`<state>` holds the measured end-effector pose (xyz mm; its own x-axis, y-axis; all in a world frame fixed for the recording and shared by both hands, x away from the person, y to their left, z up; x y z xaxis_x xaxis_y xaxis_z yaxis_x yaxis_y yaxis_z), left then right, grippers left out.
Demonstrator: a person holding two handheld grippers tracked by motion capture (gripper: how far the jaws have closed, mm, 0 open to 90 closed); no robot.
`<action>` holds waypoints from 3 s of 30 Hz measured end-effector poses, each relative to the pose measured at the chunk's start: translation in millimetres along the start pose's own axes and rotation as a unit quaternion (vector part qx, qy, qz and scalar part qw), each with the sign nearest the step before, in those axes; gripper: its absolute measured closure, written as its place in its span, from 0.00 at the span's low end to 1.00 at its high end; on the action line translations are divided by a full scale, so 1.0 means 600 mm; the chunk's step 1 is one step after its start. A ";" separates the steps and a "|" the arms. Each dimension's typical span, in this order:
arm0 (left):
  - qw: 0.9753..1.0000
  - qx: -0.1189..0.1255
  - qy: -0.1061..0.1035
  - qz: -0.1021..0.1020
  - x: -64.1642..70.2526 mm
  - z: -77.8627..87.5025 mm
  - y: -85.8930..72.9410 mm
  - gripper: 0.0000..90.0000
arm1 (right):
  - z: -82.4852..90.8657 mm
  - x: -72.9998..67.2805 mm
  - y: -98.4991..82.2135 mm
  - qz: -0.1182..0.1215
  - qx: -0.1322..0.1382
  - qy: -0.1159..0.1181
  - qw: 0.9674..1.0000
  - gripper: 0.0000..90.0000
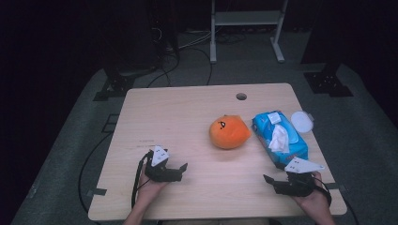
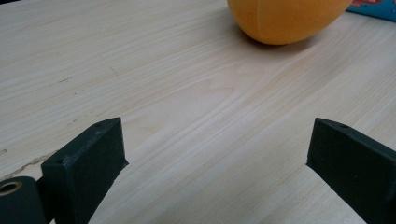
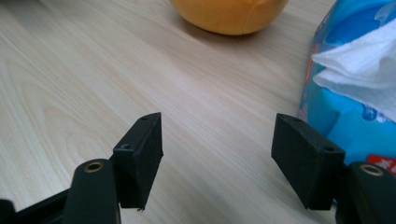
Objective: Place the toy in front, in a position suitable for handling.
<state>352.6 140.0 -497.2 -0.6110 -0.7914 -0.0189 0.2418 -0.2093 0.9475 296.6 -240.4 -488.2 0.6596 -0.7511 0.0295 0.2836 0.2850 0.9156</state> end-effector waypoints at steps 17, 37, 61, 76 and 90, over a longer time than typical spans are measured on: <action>0.998 0.026 0.023 0.047 -0.033 0.023 0.003 0.04 | -0.041 0.012 0.114 -0.016 0.038 0.052 0.998 0.36; 0.998 0.031 0.021 0.046 -0.030 0.017 0.005 0.04 | -0.193 0.033 0.229 0.023 0.022 0.040 0.999 0.38; 0.999 0.021 0.005 0.035 -0.012 0.010 0.003 0.04 | -0.298 0.028 0.178 0.002 -0.014 0.033 0.999 0.48; 0.999 0.031 0.012 0.042 -0.019 0.015 0.006 0.04 | -0.274 0.024 0.209 -0.024 -0.041 -0.022 0.999 0.79; 0.997 0.051 0.010 0.050 -0.024 0.019 0.013 0.04 | -0.204 -0.052 0.238 0.016 -0.010 0.029 0.999 0.81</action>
<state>354.9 156.3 -485.9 -0.5717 -0.8173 0.0717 0.2215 -0.0696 0.9727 401.8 -103.3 -407.3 0.7071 -0.7062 0.0351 0.2750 0.3205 0.9065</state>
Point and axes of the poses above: each handheld gripper's, and its own axes: z roughly backward along the jaws, y roughly out of its top, x roughly to its right, the point moved 6 cm from there along -z, roughly forward along the jaws, and after that the axes turned 12 degrees about x, right-handed, at the moved point
